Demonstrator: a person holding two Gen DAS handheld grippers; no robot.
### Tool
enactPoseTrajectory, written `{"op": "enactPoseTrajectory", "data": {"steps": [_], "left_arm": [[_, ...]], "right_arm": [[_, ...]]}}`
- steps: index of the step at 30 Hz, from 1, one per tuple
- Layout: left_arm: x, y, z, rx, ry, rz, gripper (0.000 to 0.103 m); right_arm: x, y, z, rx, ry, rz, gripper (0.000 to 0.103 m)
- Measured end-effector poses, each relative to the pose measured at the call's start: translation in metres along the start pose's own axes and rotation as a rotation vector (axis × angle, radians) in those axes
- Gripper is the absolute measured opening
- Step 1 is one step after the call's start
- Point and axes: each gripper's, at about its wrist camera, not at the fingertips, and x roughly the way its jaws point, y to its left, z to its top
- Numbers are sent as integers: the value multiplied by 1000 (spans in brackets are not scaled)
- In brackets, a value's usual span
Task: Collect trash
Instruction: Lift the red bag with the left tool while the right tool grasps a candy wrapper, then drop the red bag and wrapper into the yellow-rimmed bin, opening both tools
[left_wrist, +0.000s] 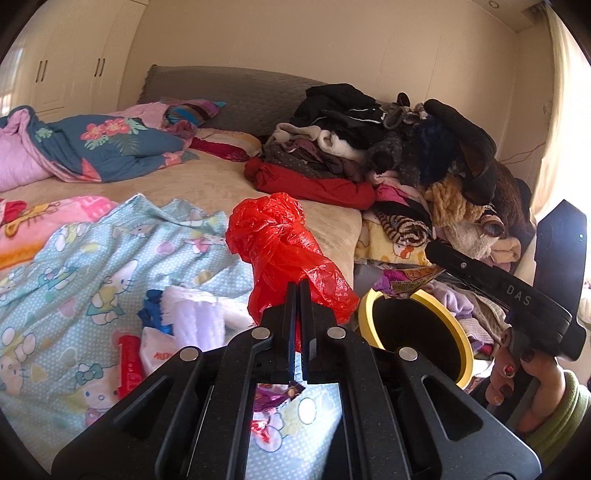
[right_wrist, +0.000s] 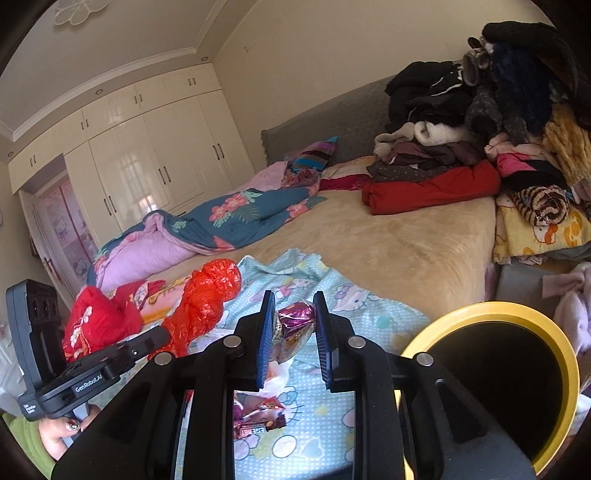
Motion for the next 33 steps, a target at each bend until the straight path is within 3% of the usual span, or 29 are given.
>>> {"op": "enactPoseTrajectory", "data": {"steps": [33], "left_arm": [[62, -99, -15, 85, 97, -177, 0]], "right_arm": [[-50, -135, 7, 180, -91, -298, 20]]}}
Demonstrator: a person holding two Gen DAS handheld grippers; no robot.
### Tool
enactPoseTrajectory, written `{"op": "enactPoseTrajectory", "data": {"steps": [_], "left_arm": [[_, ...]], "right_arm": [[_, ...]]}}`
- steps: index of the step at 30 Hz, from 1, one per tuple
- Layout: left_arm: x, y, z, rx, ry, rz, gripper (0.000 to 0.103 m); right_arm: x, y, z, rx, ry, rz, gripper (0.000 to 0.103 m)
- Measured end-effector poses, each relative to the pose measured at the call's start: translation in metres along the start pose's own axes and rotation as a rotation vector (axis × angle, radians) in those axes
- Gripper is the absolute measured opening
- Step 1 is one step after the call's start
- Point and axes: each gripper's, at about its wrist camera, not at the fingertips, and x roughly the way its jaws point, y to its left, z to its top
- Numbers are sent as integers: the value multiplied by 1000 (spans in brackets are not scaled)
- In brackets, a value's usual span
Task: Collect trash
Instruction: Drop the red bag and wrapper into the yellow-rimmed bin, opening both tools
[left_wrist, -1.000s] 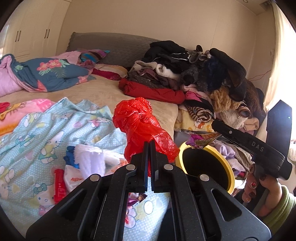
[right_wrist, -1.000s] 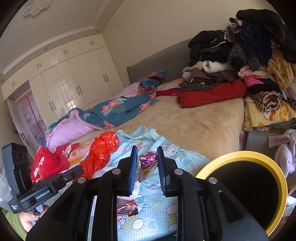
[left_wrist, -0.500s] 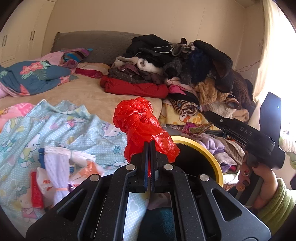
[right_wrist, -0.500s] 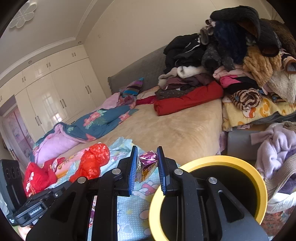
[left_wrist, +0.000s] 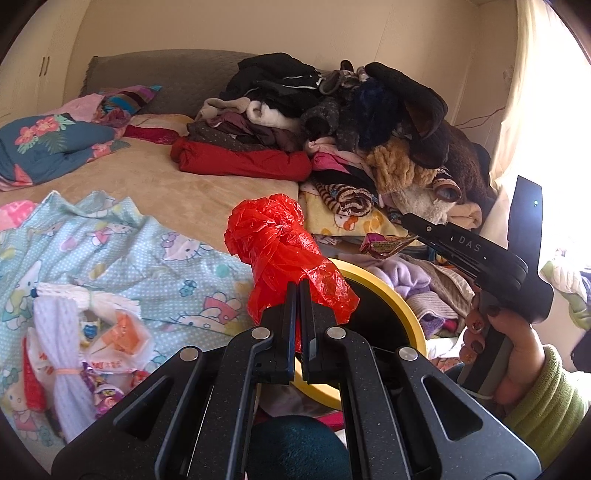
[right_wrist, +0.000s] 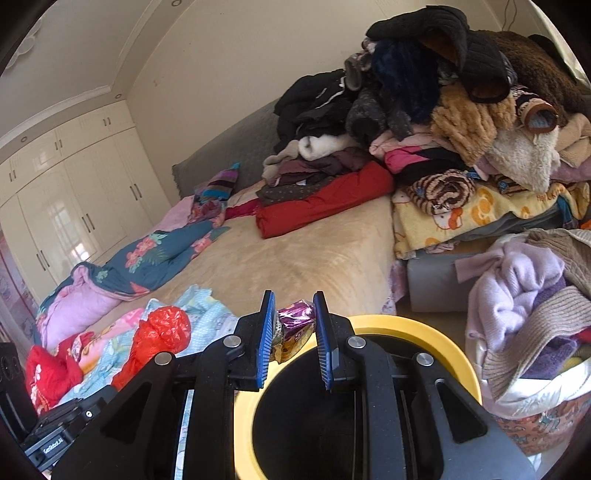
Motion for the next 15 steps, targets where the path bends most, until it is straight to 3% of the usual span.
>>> {"op": "enactPoseTrajectory", "data": {"steps": [15], "left_arm": [[45, -23, -19, 18, 106, -50, 0]], "right_arm": [[11, -51, -8, 78, 38, -102, 20]]}}
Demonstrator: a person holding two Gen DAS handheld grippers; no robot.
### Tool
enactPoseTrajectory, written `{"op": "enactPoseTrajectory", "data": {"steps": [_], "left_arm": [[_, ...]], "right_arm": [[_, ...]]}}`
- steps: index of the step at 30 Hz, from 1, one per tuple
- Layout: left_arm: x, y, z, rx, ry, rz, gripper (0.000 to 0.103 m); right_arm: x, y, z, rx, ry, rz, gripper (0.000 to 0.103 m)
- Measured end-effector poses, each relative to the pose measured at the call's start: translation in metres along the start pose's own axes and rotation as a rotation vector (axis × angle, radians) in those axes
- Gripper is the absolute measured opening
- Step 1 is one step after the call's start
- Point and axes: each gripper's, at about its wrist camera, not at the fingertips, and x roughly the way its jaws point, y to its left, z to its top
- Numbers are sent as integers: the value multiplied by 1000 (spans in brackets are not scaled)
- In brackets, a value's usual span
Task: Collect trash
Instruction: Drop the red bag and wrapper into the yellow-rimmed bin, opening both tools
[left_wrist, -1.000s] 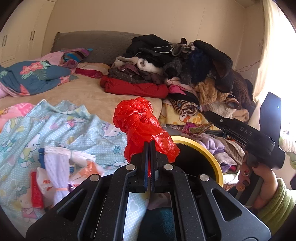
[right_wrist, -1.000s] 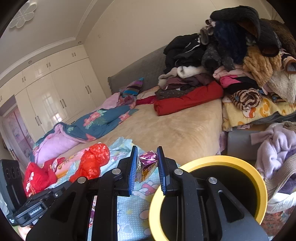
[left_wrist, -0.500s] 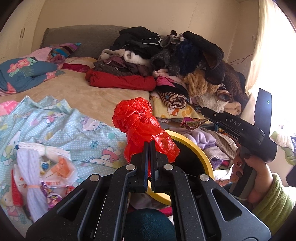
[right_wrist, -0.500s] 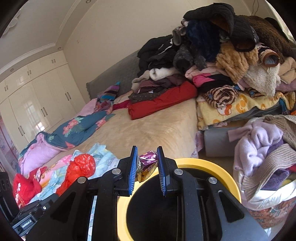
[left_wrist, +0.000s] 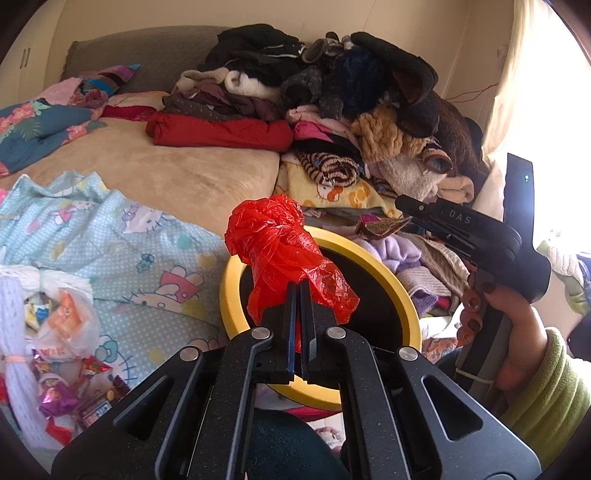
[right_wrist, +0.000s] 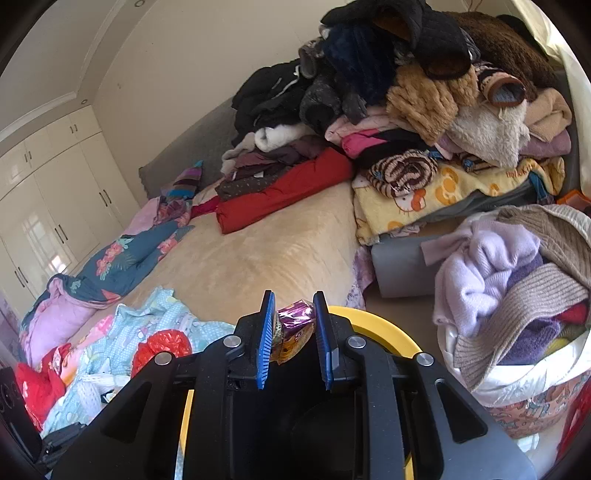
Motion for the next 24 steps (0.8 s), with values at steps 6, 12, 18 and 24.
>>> {"op": "enactPoseTrajectory", "data": {"steps": [6, 12, 18, 24], "left_arm": [[17, -1, -8, 4, 47, -15, 0], [31, -4, -14, 6, 85, -32, 0], [41, -1, -20, -2, 106, -47, 0], [26, 8, -21, -9, 29, 10, 78]], "right_arm": [[12, -12, -4, 25, 48, -24, 20], [26, -18, -12, 39, 114, -46, 21], [40, -20, -19, 49, 179, -48, 38], [40, -20, -22, 67, 168, -64, 59]]}}
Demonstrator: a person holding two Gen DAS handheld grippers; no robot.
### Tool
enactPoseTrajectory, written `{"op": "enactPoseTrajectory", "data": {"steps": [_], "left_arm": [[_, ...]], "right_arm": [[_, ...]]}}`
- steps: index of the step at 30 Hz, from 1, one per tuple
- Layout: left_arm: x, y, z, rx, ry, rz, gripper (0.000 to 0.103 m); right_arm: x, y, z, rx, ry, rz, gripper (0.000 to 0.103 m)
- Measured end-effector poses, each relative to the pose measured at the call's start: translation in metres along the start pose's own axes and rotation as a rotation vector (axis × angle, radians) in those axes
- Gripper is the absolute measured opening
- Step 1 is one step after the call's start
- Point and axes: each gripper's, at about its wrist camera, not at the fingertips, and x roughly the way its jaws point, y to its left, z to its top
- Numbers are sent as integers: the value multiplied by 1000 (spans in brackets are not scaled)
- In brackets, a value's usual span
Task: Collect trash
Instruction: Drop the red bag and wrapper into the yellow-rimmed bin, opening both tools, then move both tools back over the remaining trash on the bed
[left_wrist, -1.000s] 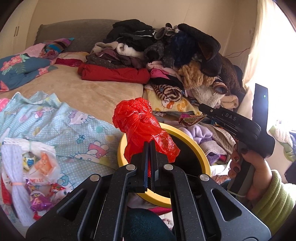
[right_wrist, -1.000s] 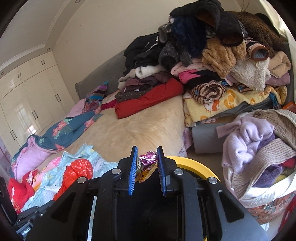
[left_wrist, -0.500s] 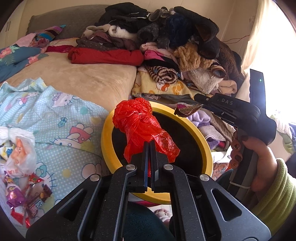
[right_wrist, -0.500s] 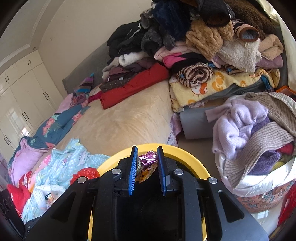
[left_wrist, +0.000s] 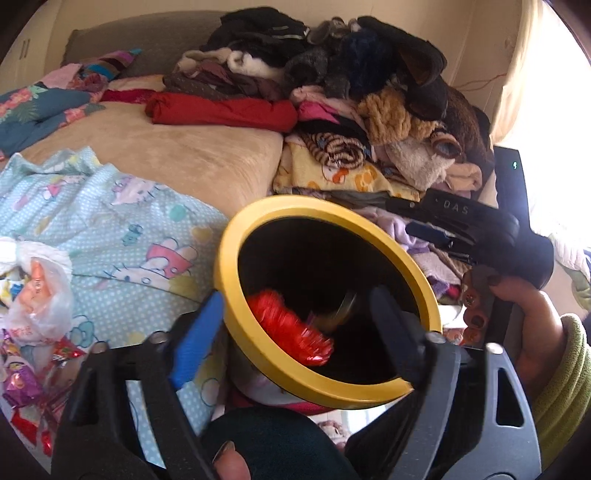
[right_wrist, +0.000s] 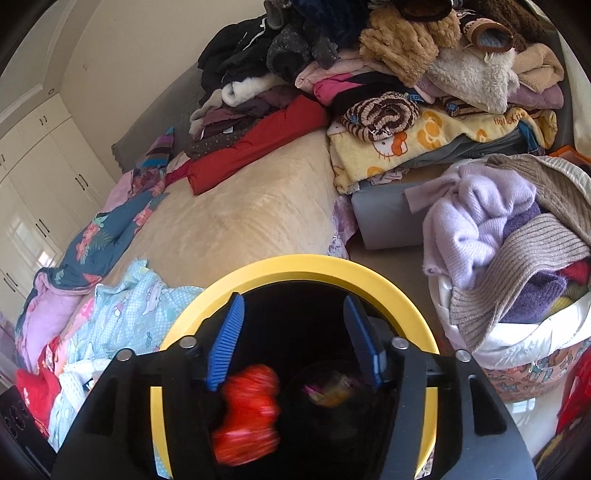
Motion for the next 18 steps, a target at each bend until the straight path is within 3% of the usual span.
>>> {"op": "enactPoseTrajectory", "data": {"steps": [2, 3, 18], "left_arm": [[-6, 1, 1, 0, -25, 29, 91], [-10, 2, 2, -1, -38, 41, 92], [-49, 25, 16, -35, -145, 134, 92]], "right_arm": [[-2, 3, 0, -8, -15, 1, 61], [-2, 4, 0, -15, -19, 3, 62], [-23, 48, -7, -151, -108, 87, 72]]}}
